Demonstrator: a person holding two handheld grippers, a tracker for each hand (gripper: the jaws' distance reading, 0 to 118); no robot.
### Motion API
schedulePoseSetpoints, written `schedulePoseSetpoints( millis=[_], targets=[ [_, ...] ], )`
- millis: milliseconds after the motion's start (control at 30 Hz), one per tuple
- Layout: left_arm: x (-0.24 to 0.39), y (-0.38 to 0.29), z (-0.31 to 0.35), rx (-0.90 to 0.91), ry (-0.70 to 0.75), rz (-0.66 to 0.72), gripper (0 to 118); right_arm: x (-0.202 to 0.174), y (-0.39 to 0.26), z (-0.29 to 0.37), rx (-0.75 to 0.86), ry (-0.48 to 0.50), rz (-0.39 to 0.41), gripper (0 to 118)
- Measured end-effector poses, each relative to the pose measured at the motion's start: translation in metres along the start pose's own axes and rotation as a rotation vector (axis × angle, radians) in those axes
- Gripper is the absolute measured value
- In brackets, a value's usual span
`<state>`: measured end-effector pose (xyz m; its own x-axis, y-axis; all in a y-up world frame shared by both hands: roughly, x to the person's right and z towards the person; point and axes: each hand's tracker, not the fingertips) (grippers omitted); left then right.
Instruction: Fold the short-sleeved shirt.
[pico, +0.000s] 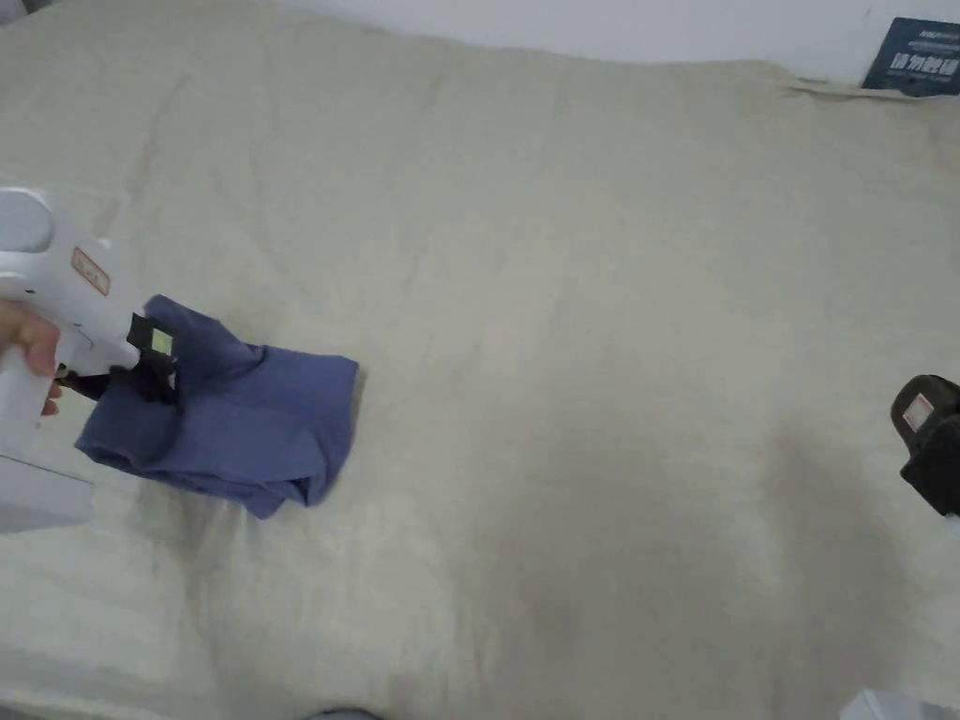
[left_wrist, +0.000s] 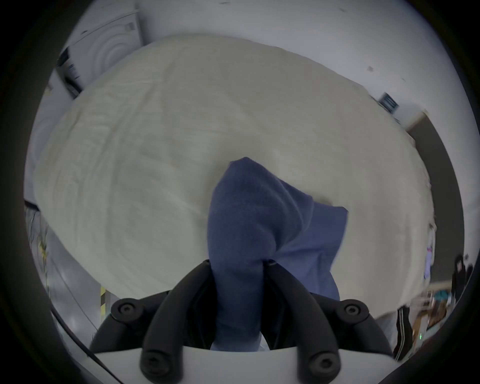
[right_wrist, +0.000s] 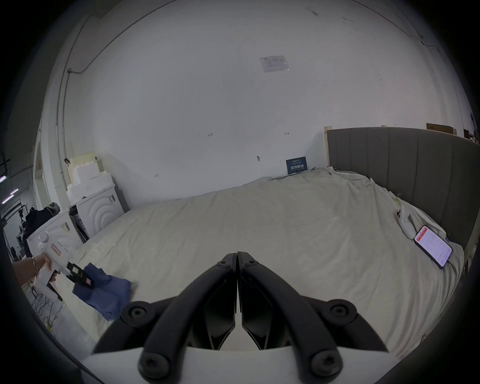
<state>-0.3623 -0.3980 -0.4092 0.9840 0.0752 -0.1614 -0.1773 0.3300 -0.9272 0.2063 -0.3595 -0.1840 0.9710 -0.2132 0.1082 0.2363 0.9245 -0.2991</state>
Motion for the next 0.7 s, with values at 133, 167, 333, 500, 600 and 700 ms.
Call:
schedulePoseSetpoints(
  millis=[133, 167, 333, 500, 600, 700],
  targets=[
    [-0.042, 0.023, -0.017, 0.003, 0.137, 0.018, 18, -0.011, 0.000, -0.015, -0.025, -0.026, 0.012, 0],
    [-0.051, 0.028, -0.020, 0.019, 0.154, 0.025, 18, -0.013, 0.000, -0.018, -0.027, -0.028, 0.012, 0],
    [-0.075, 0.043, -0.038, 0.057, 0.287, -0.001, 55, -0.018, -0.003, -0.029, -0.051, -0.037, 0.018, 0],
    [-0.082, 0.034, -0.025, 0.225, 0.470, 0.027, 102, -0.015, -0.004, -0.030, -0.073, -0.023, 0.024, 0],
    [-0.075, 0.029, 0.006, 0.364, 0.471, 0.060, 102, -0.010, 0.001, -0.017, -0.070, -0.005, 0.019, 0],
    [-0.048, 0.022, 0.044, 0.540, 0.478, 0.003, 102, -0.010, 0.008, -0.006, -0.049, 0.007, 0.040, 0]
  ],
)
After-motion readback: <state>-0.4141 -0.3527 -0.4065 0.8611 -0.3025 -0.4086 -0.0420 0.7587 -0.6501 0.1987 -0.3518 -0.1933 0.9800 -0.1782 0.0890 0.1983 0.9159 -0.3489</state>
